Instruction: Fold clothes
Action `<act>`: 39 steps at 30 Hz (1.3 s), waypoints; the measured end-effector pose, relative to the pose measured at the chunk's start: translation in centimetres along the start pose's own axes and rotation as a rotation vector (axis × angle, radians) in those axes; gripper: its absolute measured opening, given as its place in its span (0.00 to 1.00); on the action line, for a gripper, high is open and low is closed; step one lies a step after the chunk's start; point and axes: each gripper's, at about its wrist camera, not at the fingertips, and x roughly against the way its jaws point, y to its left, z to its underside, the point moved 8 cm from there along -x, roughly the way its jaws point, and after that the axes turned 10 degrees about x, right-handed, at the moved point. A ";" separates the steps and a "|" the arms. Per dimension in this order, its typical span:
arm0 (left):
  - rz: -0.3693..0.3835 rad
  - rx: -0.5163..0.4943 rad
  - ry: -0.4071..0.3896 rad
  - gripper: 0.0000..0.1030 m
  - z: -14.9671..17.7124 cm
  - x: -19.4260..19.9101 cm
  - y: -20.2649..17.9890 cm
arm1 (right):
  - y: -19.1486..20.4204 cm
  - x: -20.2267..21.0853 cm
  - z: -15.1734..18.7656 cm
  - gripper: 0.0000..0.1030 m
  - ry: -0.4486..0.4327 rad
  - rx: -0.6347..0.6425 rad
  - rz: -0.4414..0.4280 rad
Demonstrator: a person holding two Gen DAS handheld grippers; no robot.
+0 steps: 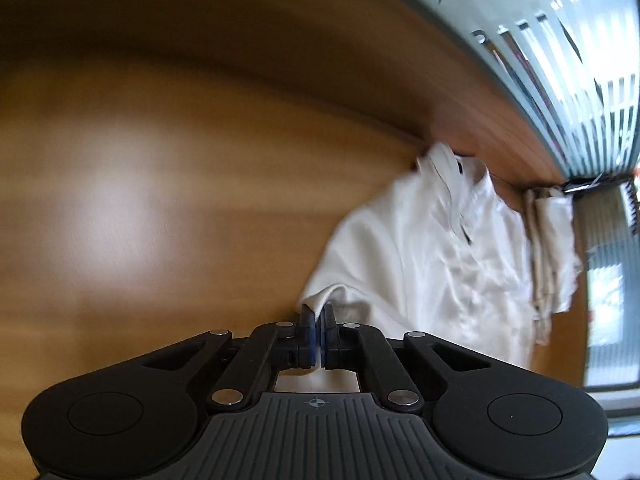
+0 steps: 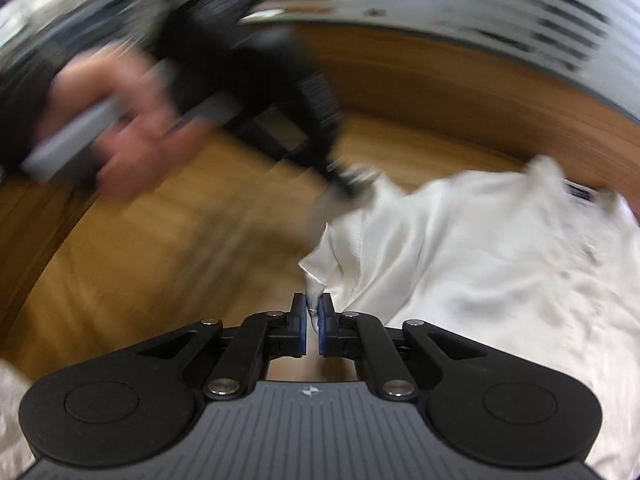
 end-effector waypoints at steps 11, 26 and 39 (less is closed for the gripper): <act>-0.178 -0.225 -0.064 0.05 -1.6 2.1 1.0 | 3.0 -1.3 1.2 0.15 0.076 0.072 -0.093; -0.217 -0.101 -0.185 0.63 3.2 5.7 3.1 | -3.7 8.7 8.9 0.44 0.067 -0.215 0.160; -0.224 -0.193 -0.226 0.82 14.4 5.3 0.7 | -12.3 18.2 19.5 0.61 0.069 -0.474 0.315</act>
